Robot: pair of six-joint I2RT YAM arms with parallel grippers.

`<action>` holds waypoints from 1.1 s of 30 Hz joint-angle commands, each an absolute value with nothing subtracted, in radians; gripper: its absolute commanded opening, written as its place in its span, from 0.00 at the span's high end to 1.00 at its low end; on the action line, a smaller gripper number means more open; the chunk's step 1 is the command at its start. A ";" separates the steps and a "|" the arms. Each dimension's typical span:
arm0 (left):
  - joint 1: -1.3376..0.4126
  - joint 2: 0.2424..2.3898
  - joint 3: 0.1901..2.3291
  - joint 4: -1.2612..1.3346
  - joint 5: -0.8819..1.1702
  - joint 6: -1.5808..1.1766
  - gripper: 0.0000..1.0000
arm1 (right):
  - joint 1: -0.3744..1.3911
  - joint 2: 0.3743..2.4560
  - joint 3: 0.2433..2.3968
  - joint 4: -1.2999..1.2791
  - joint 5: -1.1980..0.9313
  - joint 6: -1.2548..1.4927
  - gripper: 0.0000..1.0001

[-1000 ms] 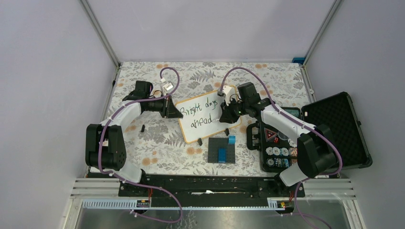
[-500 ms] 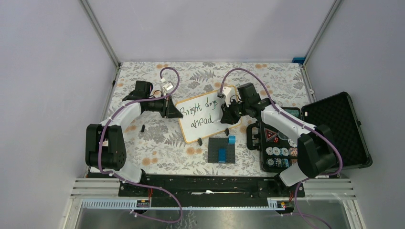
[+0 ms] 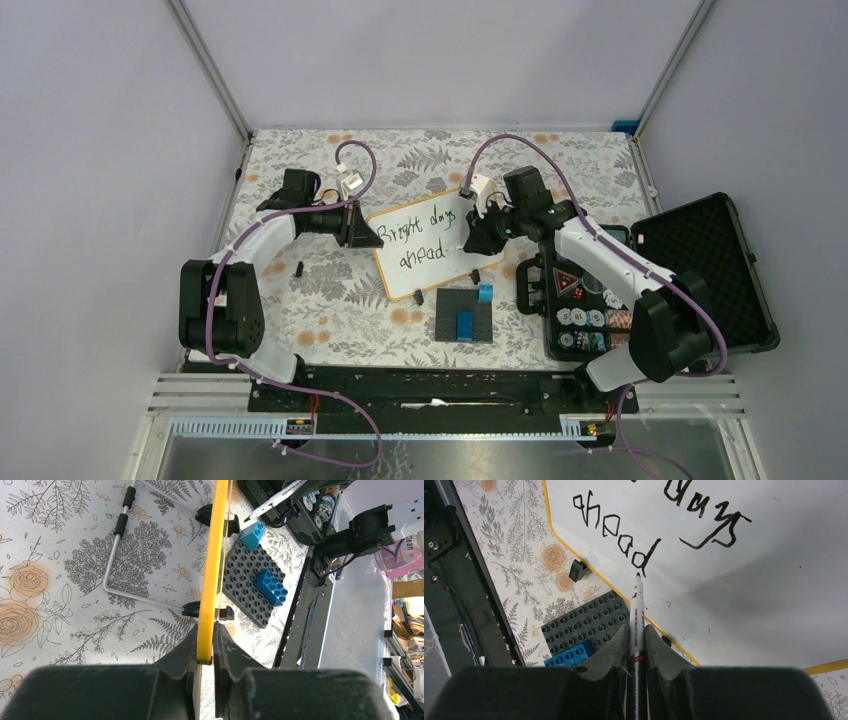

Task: Write a sentence on the whiteboard

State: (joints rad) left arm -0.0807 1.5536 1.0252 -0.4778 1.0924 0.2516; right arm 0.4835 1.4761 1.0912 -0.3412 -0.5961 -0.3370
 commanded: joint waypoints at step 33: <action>-0.087 1.570 1.043 -0.462 0.963 0.348 1.00 | 0.462 1.559 1.120 -0.292 -0.519 -0.381 1.00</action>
